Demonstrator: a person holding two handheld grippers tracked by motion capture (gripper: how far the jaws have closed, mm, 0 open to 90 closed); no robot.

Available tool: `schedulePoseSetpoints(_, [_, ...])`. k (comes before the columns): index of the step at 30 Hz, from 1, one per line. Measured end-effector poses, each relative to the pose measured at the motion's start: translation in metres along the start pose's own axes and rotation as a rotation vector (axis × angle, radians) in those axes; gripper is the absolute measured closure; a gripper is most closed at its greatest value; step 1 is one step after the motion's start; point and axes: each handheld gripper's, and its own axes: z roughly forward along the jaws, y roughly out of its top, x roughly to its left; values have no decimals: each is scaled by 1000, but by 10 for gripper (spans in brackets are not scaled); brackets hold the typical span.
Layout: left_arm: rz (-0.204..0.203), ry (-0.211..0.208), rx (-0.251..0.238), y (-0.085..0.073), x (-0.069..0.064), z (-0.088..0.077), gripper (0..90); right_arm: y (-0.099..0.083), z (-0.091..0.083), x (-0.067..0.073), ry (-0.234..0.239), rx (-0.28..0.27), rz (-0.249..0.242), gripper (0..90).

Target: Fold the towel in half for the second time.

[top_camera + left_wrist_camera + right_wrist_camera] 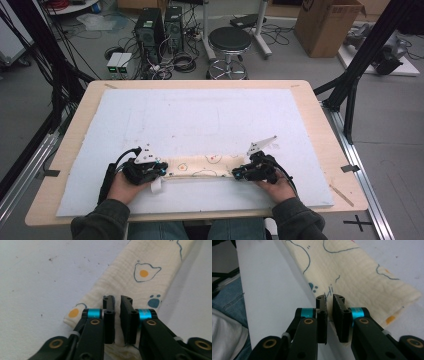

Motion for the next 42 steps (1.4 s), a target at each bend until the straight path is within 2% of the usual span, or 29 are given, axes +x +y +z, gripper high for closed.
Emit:
schedulePoseSetpoints(2, [-8, -20, -40, 1, 0, -6, 753, 3, -1, 2, 1, -10, -23, 777])
schedulePoseSetpoints(4, [-13, -40, -91, 4, 1, -13, 721, 9, -4, 5, 1, -45, -44, 768])
schedulePoseSetpoints(7, [-17, -63, -132, 6, 3, -19, 699, 21, -9, 5, -29, -91, -67, 747])
schedulePoseSetpoints(10, [-12, -83, -110, 4, 5, -17, 684, 30, -7, -1, -70, -108, -71, 713])
schedulePoseSetpoints(12, [-4, -103, -80, 0, 6, -15, 628, 32, -1, -6, -101, -75, -73, 693])
schedulePoseSetpoints(14, [-4, -93, -62, -4, 8, -13, 620, 30, 4, -10, -117, -30, -68, 674])
schedulePoseSetpoints(18, [-17, -96, -35, -7, 11, -11, 588, 22, 7, -12, -135, -4, -82, 629])
schedulePoseSetpoints(21, [-13, -98, -19, -8, 10, -8, 584, 15, 4, -12, -136, -9, -88, 606])
schedulePoseSetpoints(26, [-22, -100, -12, -9, 10, -6, 580, 6, -4, -12, -146, -27, -109, 574])
schedulePoseSetpoints(29, [-14, -96, -8, -9, 10, -6, 574, 3, -6, -10, -152, -26, -124, 558])
schedulePoseSetpoints(37, [-7, -89, -9, -10, 10, -5, 571, -3, -4, -9, -165, -46, -178, 538])
schedulePoseSetpoints(42, [-10, -87, -15, -11, 10, -4, 563, -4, -3, -7, -174, -47, -186, 535])
